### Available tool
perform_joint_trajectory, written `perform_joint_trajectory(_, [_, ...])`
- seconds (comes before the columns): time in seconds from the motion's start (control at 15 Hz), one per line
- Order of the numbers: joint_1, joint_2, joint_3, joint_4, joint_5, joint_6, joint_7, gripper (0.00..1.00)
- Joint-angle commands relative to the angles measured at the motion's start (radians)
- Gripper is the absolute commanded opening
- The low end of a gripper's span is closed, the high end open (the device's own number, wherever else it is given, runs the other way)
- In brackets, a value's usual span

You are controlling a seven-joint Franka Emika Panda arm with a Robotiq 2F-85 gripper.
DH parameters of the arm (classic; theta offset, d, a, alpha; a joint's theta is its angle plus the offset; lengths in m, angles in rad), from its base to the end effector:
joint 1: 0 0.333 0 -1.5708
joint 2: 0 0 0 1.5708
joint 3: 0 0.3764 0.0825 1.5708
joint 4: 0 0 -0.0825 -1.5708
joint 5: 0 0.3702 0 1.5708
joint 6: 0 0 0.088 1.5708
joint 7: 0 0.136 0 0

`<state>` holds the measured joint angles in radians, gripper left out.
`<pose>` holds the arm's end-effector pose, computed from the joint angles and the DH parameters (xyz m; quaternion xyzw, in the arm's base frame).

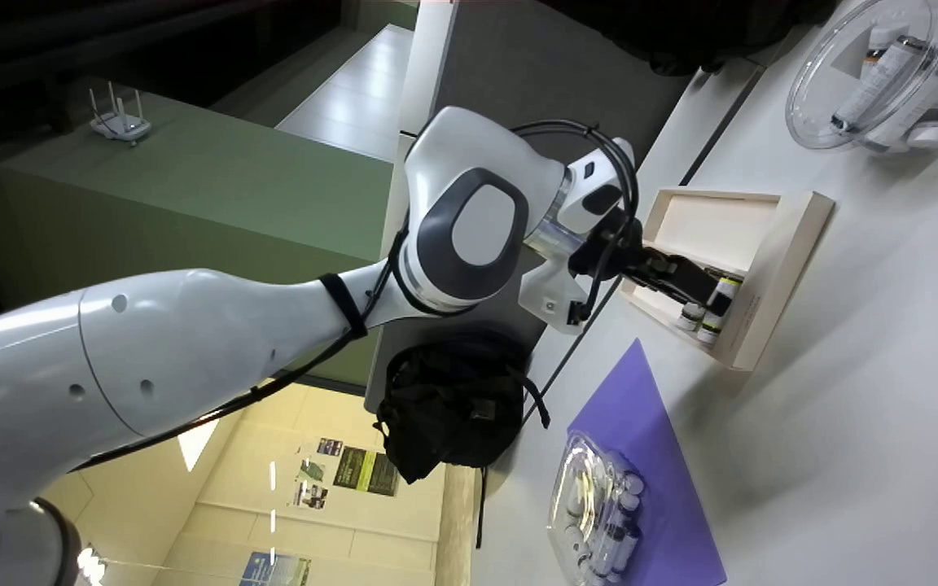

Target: Pick the bottle from the table and put it on the lower compartment of tray

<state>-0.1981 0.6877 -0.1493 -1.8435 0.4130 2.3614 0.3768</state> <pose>0.6171 -0.2024 0.1711 -0.8683 0.4831 0.0755 0.0832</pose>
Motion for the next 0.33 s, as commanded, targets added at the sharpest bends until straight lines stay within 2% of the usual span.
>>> perform_joint_trajectory(0.0, [-0.002, -0.034, -0.011, 0.008, -0.024, -0.02, 0.006, 0.98])
perform_joint_trajectory(0.07, [0.001, -0.056, -0.018, -0.003, -0.037, -0.03, -0.002, 0.99])
perform_joint_trajectory(0.13, [-0.005, -0.013, -0.002, 0.007, -0.015, -0.002, -0.003, 0.84])
perform_joint_trajectory(0.27, [-0.005, -0.03, -0.007, 0.007, -0.027, -0.006, -0.004, 0.96])
